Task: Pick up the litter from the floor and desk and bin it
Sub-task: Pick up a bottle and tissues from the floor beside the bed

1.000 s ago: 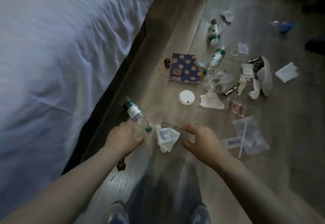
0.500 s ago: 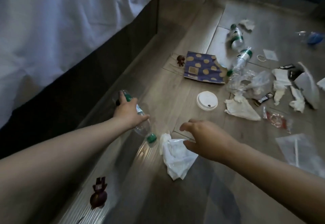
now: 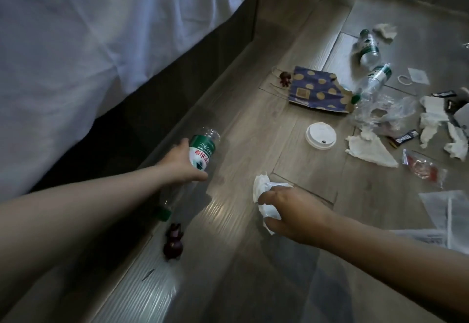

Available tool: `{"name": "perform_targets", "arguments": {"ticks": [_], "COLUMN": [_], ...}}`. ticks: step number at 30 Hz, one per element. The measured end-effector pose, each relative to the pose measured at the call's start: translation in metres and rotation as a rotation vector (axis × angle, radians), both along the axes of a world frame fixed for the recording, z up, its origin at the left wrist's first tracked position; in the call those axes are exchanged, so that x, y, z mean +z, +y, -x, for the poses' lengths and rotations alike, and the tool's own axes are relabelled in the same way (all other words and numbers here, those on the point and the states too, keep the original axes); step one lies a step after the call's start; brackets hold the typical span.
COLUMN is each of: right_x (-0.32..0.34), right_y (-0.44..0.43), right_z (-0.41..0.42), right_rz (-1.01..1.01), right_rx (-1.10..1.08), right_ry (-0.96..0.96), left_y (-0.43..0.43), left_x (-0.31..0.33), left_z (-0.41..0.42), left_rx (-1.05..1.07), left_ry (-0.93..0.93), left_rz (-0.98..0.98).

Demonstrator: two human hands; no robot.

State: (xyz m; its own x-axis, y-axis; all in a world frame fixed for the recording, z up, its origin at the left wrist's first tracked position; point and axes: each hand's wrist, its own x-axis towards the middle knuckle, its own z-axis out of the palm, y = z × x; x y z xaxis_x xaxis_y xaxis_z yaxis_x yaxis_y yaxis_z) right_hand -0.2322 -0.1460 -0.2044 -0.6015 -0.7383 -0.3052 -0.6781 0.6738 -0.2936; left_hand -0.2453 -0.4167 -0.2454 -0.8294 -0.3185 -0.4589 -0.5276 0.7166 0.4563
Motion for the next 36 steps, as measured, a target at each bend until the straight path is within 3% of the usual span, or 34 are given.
{"name": "perform_targets", "arguments": {"ticks": [5,10,21,26,36], "right_x": [-0.01,-0.025,-0.064,-0.069,-0.065], "right_y": [-0.049,-0.087,-0.122,-0.119,-0.052], "right_z": [-0.026,-0.043,-0.061,-0.05,-0.029], "right_rz": [-0.031,-0.106,-0.112,-0.143,-0.192], "right_rx": [0.131,0.318,0.712,0.751,0.544], "right_ry": [-0.142,-0.127,-0.083,-0.03,0.045], "left_y": [-0.025,-0.047,-0.086,-0.081,-0.048], "left_x": [0.004,0.0,-0.01,-0.011,-0.008], "left_z": [-0.053,-0.081,-0.108,-0.109,-0.089], "left_rx": [-0.059,-0.117,-0.158,-0.17,-0.205], "left_ry": [-0.092,-0.097,-0.174,-0.164,-0.128], "left_rz": [0.037,0.199,0.255,0.26,0.162]}}
